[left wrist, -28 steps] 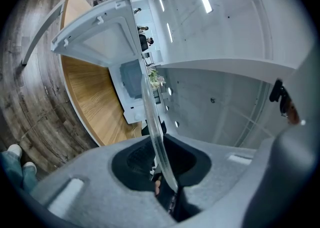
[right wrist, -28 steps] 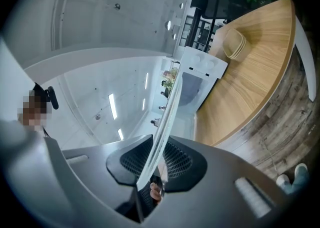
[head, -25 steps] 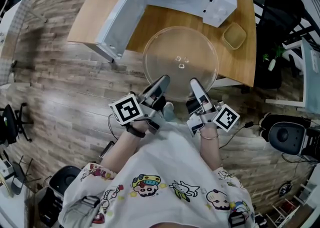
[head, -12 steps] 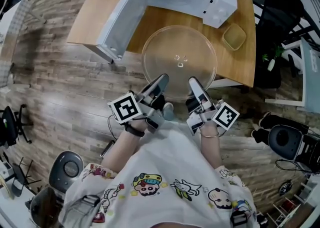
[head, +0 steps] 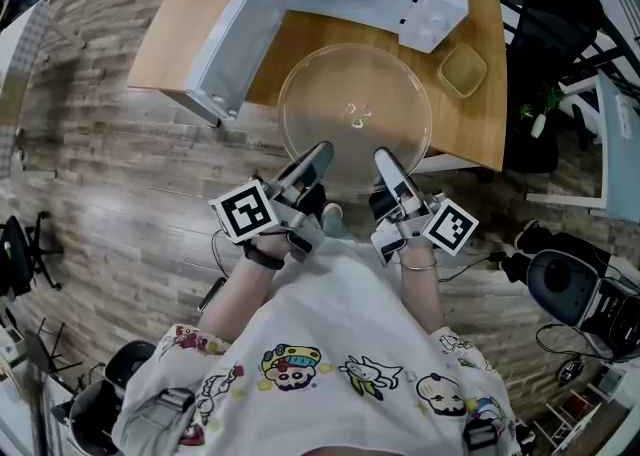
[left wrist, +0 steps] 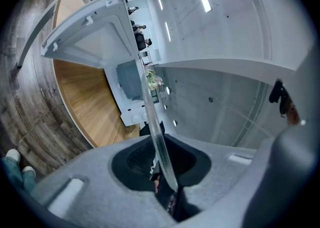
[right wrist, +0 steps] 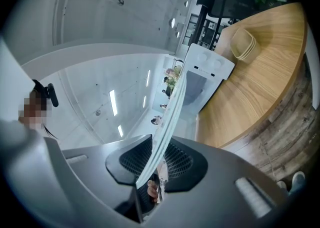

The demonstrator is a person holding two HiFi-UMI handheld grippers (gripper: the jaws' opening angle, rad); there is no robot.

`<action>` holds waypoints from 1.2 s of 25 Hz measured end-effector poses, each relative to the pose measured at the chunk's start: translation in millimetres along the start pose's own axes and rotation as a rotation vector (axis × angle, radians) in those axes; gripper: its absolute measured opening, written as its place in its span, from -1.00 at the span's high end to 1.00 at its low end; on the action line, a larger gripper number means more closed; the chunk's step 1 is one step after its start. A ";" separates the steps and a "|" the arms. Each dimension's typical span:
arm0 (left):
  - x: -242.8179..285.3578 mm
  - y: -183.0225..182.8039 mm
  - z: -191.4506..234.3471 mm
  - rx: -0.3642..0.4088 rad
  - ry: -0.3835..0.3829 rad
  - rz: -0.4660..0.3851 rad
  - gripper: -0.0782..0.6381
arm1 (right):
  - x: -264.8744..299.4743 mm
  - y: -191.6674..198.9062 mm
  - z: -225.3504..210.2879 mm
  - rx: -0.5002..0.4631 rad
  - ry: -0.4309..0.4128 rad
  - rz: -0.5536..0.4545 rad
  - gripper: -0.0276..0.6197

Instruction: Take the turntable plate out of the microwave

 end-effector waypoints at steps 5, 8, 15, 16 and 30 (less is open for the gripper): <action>6.9 -2.2 0.9 -0.018 0.010 -0.002 0.65 | 3.6 -5.2 -3.0 0.001 0.004 0.008 0.66; 7.4 -1.7 1.2 -0.022 0.008 -0.001 0.65 | 3.1 -5.0 -3.5 0.005 0.007 0.007 0.65; 10.9 -1.0 0.5 -0.013 0.015 -0.002 0.65 | 1.9 -7.6 -4.7 -0.001 0.010 0.010 0.65; 11.8 -1.0 0.7 -0.012 0.014 -0.002 0.65 | 1.9 -8.2 -5.4 -0.003 0.010 0.010 0.64; 13.6 0.0 4.1 -0.021 0.004 -0.008 0.65 | 2.9 -9.5 -9.8 0.000 0.011 0.019 0.64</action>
Point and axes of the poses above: the fingertips, and each gripper's own axes: x forward along the fingers, z to its left, y out of its underside, the point moved 8 cm from there along -x, backward along the fingers
